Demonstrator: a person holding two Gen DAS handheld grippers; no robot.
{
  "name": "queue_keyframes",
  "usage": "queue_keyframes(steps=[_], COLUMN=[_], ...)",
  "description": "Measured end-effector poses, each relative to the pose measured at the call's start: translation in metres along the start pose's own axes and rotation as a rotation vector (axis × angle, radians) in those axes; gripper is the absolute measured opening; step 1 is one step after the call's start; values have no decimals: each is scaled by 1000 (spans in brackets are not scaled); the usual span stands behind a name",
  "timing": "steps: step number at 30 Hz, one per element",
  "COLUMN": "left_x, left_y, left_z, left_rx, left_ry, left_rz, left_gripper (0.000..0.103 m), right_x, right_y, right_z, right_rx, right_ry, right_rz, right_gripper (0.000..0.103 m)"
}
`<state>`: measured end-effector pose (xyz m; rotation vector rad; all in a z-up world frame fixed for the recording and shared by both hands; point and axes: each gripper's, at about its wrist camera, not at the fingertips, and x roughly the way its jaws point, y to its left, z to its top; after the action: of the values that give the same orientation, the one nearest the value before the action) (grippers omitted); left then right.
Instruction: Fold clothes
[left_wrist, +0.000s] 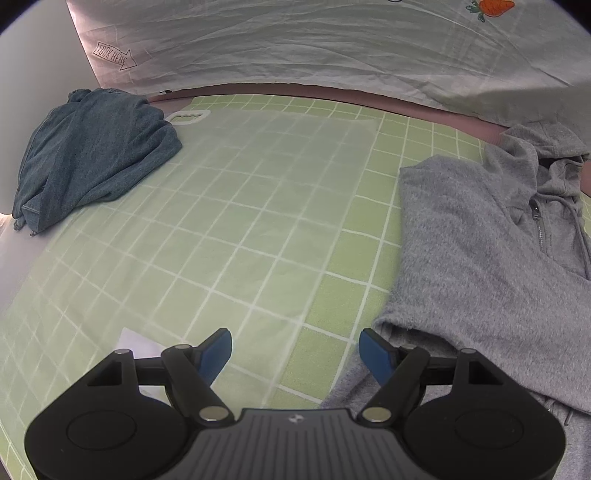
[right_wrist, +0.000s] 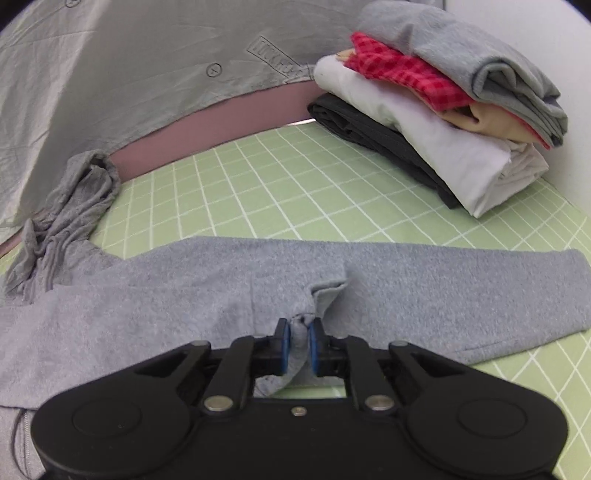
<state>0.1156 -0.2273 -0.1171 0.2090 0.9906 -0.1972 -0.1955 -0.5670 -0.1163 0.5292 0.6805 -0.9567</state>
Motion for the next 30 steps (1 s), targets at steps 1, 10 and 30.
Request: queue_keyframes(steps=[1, 10, 30], left_x=[-1, -13, -82], left_y=[1, -2, -125], left_z=[0, -5, -43], left_rx=[-3, 17, 162], left_ry=[-1, -17, -80], left_rz=[-1, -1, -139], left_gripper=[77, 77, 77], right_x=[-4, -26, -44], right_y=[6, 117, -41], right_z=[4, -8, -13], right_rx=[-8, -234, -127], right_ry=[-13, 6, 1], right_rz=[24, 328, -3], right_gripper=[11, 48, 83])
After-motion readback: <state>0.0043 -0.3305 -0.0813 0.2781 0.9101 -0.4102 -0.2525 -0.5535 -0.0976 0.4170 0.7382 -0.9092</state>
